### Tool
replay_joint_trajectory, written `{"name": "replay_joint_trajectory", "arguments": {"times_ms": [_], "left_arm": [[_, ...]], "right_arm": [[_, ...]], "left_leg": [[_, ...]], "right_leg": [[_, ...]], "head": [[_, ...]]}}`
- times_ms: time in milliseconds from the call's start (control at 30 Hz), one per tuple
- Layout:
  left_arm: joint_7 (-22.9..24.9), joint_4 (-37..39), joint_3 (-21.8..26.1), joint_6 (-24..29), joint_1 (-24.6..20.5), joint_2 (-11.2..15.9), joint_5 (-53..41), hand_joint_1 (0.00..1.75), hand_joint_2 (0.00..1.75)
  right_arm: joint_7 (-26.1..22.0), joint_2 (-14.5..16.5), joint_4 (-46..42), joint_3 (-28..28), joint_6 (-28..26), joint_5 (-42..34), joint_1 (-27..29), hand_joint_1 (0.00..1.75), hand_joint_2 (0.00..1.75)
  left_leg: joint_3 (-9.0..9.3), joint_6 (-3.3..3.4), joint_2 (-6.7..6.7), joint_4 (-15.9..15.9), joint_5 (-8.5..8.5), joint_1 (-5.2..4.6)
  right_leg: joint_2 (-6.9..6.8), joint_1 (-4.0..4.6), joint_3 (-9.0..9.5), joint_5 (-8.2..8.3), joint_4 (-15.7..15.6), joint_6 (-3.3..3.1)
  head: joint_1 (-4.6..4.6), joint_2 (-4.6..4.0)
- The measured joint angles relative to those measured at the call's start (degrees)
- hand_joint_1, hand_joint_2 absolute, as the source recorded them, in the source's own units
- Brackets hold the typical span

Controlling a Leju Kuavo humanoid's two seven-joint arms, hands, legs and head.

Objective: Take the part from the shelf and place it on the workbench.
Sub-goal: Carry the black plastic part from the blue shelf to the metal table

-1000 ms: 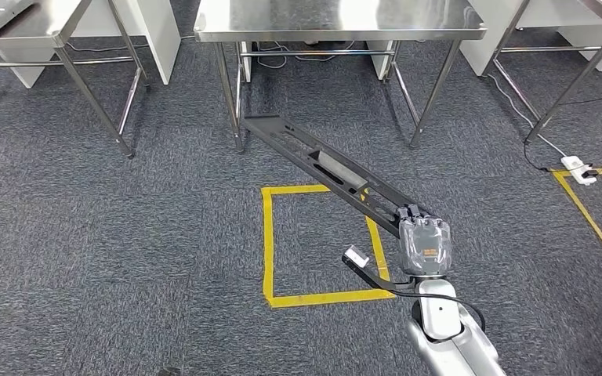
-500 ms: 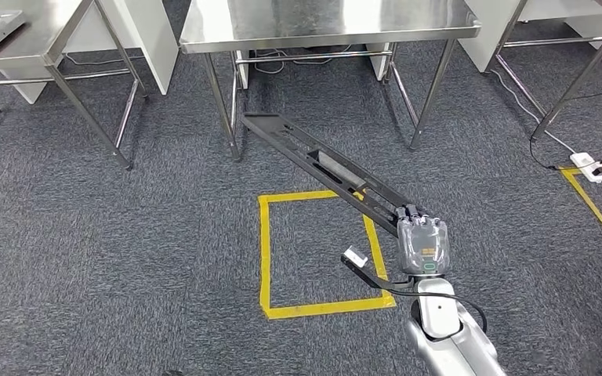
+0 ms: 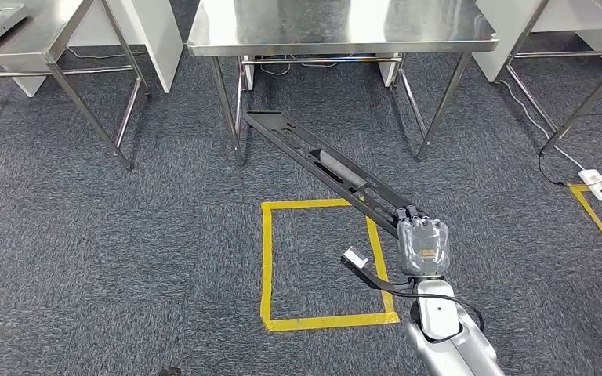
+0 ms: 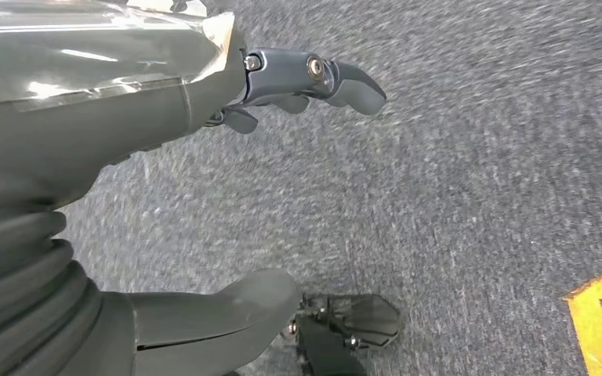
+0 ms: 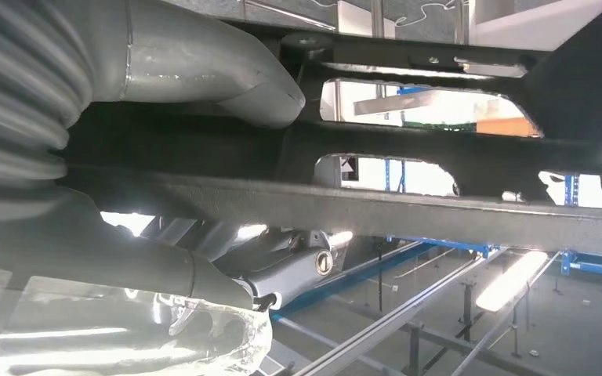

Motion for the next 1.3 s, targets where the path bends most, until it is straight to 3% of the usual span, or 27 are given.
{"name": "replay_joint_trajectory", "arguments": {"times_ms": [67, 100, 133, 233, 333, 433, 467, 500, 567, 633, 700, 767, 833, 900, 933, 967, 1000, 1033, 1100, 1133, 1167, 1300], "left_arm": [[0.0, 0.0, 0.0, 0.0, 0.1, -0.1, 0.0, 0.0, 1.75], [0.0, 0.0, 0.0, 0.0, 0.1, -0.1, -0.1, 0.0, 1.75], [0.0, 0.0, 0.0, 0.0, 0.1, 0.0, -0.1, 0.0, 1.75], [0.0, 0.0, 0.0, 0.0, 0.1, 0.0, -0.1, 0.0, 1.75], [0.0, 0.0, 0.0, 0.0, 0.1, 0.0, -0.1, 0.0, 1.75], [0.0, 0.0, 0.0, 0.0, 0.1, 0.0, -0.1, 0.0, 1.75], [0.0, 0.0, 0.0, 0.0, 0.1, 0.0, -0.1, 0.0, 1.75], [0.0, 0.0, 0.0, 0.0, 0.2, 0.0, -0.1, 0.0, 1.75], [0.0, 0.0, 0.0, 0.0, 0.3, 0.1, -0.1, 0.0, 1.75], [0.0, 0.0, 0.0, 0.0, 0.1, 0.3, -0.2, 0.0, 1.75], [0.0, 0.0, 0.0, 0.1, 0.0, 0.5, -0.3, 0.0, 1.75], [0.0, 0.0, 0.0, 0.1, -0.1, 0.5, -0.3, 0.0, 1.75], [0.0, 0.0, 0.1, 0.2, 0.0, 0.4, -0.2, 0.0, 1.75], [-0.1, 0.0, 0.2, 0.3, -0.1, 0.3, -0.1, 0.0, 1.75], [-0.1, 0.0, 0.3, 0.4, -0.2, 0.3, -0.1, 0.0, 1.75], [-0.1, 0.0, 0.4, 0.5, -0.2, 0.2, -0.1, 0.0, 1.75], [-0.1, 0.0, 0.5, 0.5, -0.1, 0.2, -0.1, 0.0, 1.75], [-0.1, 0.0, 0.5, 0.5, 0.0, 0.1, -0.1, 0.0, 1.75], [-0.1, 0.0, 0.7, 0.5, 0.2, 0.1, 0.0, 0.0, 1.75], [-0.1, 0.0, 0.7, 0.5, 0.1, 0.2, 0.0, 0.0, 1.75], [-0.2, 0.0, 0.8, 0.5, 0.1, 0.2, 0.0, 0.0, 1.75], [-0.4, 0.0, 1.1, 0.6, 0.2, 0.4, 0.1, 0.0, 1.75]], "right_arm": [[0.1, -0.2, 0.0, 0.0, 0.0, 0.0, 0.0, 1.75, 1.75], [0.1, -0.3, 0.0, 0.0, 0.0, 0.0, 0.0, 1.75, 1.75], [0.1, -0.3, 0.1, 0.1, 0.0, 0.0, 0.0, 1.75, 1.75], [0.2, -0.4, 0.1, 0.1, 0.0, 0.0, -0.1, 1.75, 1.75], [0.3, -0.4, 0.1, 0.1, 0.0, 0.0, -0.1, 1.75, 1.75], [0.3, -0.4, 0.1, 0.1, 0.0, 0.0, -0.1, 1.75, 1.75], [0.3, -0.4, 0.1, 0.1, 0.0, 0.0, -0.1, 1.75, 1.75], [0.3, -0.4, 0.1, 0.1, 0.0, 0.0, -0.1, 1.75, 1.75], [0.3, -0.4, 0.1, 0.1, 0.0, 0.0, -0.1, 1.75, 1.75], [0.4, -0.3, 0.1, 0.1, 0.0, 0.0, -0.1, 1.75, 1.75], [0.7, -0.3, 0.1, 0.1, -0.1, 0.0, -0.2, 1.75, 1.75], [0.8, -0.2, 0.1, 0.0, -0.1, 0.0, -0.2, 1.75, 1.75], [0.4, -0.3, -0.1, -0.3, -0.1, 0.0, -0.1, 1.75, 1.75], [0.0, -0.4, -0.1, -0.8, -0.1, 0.0, -0.2, 1.75, 1.75], [-0.2, -0.4, -0.1, -1.2, -0.2, 0.0, -0.2, 1.75, 1.75], [-0.3, -0.4, -0.1, -1.5, -0.2, 0.0, -0.1, 1.75, 1.75], [-0.4, -0.4, -0.1, -1.9, -0.2, 0.0, 0.0, 1.75, 1.75], [-0.6, -0.5, -0.1, -2.3, -0.1, 0.0, 0.0, 1.75, 1.75], [-1.0, -0.6, -0.1, -3.1, -0.1, 0.0, 0.1, 1.75, 1.75], [-1.3, -0.6, -0.1, -3.4, -0.1, 0.0, 0.3, 1.75, 1.75], [-1.5, -0.6, -0.3, -3.7, -0.1, 0.0, 0.5, 1.75, 1.75], [-2.1, -0.6, -0.9, -5.2, -0.2, 0.0, 1.1, 1.75, 1.75]], "left_leg": [[0.84, -0.75, -0.28, 0.8, -1.31, 0.4], [0.97, -1.25, -0.41, 1.5, -2.09, 0.45], [0.97, -1.71, -0.49, 2.1, -2.82, 0.45], [0.88, -2.5, -0.57, 2.9, -3.92, 0.47], [-0.37, -3.26, -0.11, 5.7, -5.67, 0.84], [-6.73, -3.83, 0.34, 16.4, -9.45, 0.94], [-8.66, -3.78, 0.37, 18.9, -9.59, 0.95], [-9.59, -3.56, 0.37, 19.3, -8.56, 0.91], [-8.19, -2.51, 0.35, 13.9, -3.82, 0.66], [-5.37, -0.74, 0.44, 7.3, -0.39, 0.09], [-3.93, 0.44, 0.57, 4.4, -0.24, -0.63], [-2.8, 0.84, 0.61, 2.7, -0.41, -0.84], [-0.71, 1.01, 0.68, 0.4, -0.03, -0.47], [0.82, 0.89, 0.67, -0.9, -0.03, -0.19], [1.13, 0.82, 0.58, -0.9, -0.31, -0.16], [1.41, 0.65, 0.47, -0.9, -0.69, -0.13], [1.75, 0.41, 0.36, -0.7, -1.15, -0.06], [2.16, 0.1, 0.25, -0.4, -1.7, 0.07], [2.85, -0.76, 0.11, 0.7, -3.19, 0.42], [2.89, -1.24, 0.05, 1.5, -4.03, 0.42], [2.76, -1.63, 0.01, 2.1, -4.72, 0.37], [2.63, -2.35, 0.1, 3.1, -6.02, 0.51]], "right_leg": [[-0.07, -0.68, 1.51, 4.77, -6.8, 1.84], [-0.15, -0.78, 2.81, 6.7, -10.3, 2.35], [-0.18, -0.84, 3.79, 7.89, -12.8, 2.24], [-0.08, -0.62, 4.35, 7.76, -13.6, 0.32], [0.06, -0.84, 4.98, 7.2, -13.7, -0.92], [0.06, -0.51, 5.77, 6.4, -13.7, -1.99], [0.08, -0.34, 6.09, 6.11, -13.7, -2.2], [0.11, -0.15, 6.48, 5.81, -13.7, -2.33], [0.23, 0.27, 7.47, 5.17, -13.7, -2.41], [0.3, 0.48, 8.29, 4.63, -14.0, -2.31], [0.27, 0.29, 8.54, 4.34, -14.4, -1.87], [0.16, 0.37, 8.89, 4.28, -15.1, -1.34], [0.08, 0.67, 8.81, 3.8, -14.4, -1.18], [0.08, 0.56, 5.83, 2.06, -8.9, -1.33], [0.1, 0.36, 3.31, 1.06, -5.0, -1.27], [0.09, 0.13, 0.99, 0.55, -1.8, -1.0], [0.08, -0.12, -0.42, 0.95, -0.6, -0.45], [0.07, -0.38, -0.82, 2.25, -1.3, 0.31], [-0.11, -0.87, 1.38, 6.45, -8.2, 1.91], [-0.16, -0.95, 2.68, 7.81, -11.3, 2.19], [-0.17, -0.96, 3.53, 8.46, -13.2, 1.97], [0.22, -0.81, 4.1, 7.68, -13.4, -0.06]], "head": [[0.1, 0.0], [0.27, 0.0], [0.38, 0.0], [0.27, 0.0], [0.06, 0.0], [-0.2, 0.0], [-0.2, 0.0], [-0.2, 0.0], [-0.2, 0.0], [-0.01, 0.0], [-0.09, 0.0], [-0.45, 0.0], [-0.37, 0.0], [-0.13, 0.0], [-0.09, 0.0], [-0.04, 0.0], [-0.01, 0.0], [0.0, 0.0], [0.1, 0.0], [0.26, 0.0], [0.34, 0.0], [-0.07, 0.0]]}}
